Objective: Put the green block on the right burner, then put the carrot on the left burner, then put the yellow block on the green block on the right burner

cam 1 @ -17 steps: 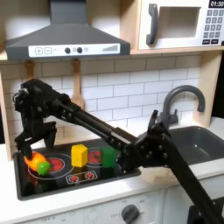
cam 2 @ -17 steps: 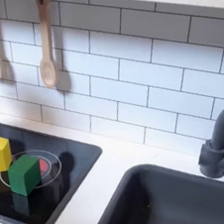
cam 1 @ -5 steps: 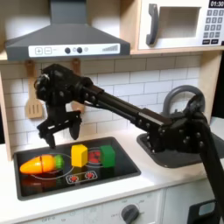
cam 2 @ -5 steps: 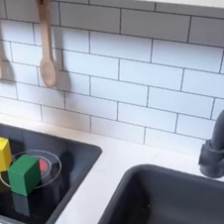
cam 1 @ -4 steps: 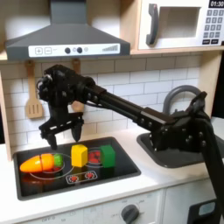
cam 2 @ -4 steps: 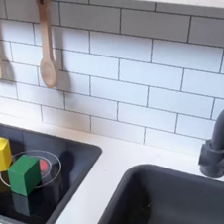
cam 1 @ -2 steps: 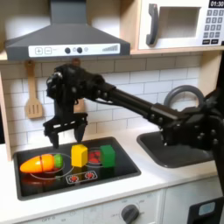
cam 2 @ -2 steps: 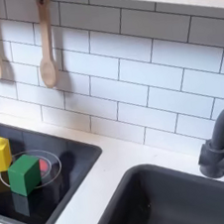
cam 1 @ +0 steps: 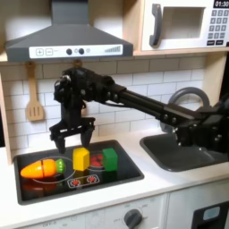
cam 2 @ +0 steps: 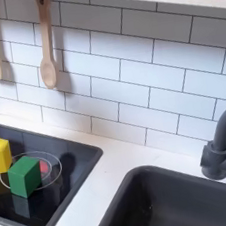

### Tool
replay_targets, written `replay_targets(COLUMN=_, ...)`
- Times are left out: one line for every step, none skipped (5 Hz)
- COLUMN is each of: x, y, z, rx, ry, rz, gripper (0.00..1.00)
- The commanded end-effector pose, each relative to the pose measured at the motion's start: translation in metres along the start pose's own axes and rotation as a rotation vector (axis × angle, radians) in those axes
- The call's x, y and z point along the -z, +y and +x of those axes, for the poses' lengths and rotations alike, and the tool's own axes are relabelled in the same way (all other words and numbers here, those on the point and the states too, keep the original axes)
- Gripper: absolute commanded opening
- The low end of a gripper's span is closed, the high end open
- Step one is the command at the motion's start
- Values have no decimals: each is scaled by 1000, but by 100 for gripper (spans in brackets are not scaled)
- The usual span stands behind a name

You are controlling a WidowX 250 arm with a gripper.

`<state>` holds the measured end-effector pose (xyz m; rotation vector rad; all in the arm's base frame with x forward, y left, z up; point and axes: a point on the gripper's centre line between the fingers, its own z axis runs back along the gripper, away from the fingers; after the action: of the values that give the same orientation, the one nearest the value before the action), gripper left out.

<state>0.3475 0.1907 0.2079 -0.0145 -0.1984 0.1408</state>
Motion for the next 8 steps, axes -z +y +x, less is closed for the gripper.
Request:
replay_targets(x=7, y=-10, z=-3, rx=-14, ry=18, rz=1, gripper=100)
replay_targets(x=12, y=-24, z=-2, rx=-19, ry=33, rz=-8, gripper=100)
replay_targets(x=21, y=-31, z=3, rx=-50, ry=47, rz=20, gripper=100)
replay_targets(x=18, y=-40, z=11, rx=-118, ry=-5, rz=65, gripper=100)
replay_targets(x=21, y=-45, z=13, rx=-185, ry=9, rz=73, gripper=100)
replay_targets(x=25, y=-45, z=13, rx=-233, ry=-2, rz=114, gripper=100)
replay_targets(x=23, y=-46, z=18, rx=-323, ry=-20, rz=143, gripper=100)
replay_targets(x=22, y=-46, z=16, rx=-377, ry=-14, rz=150, gripper=100)
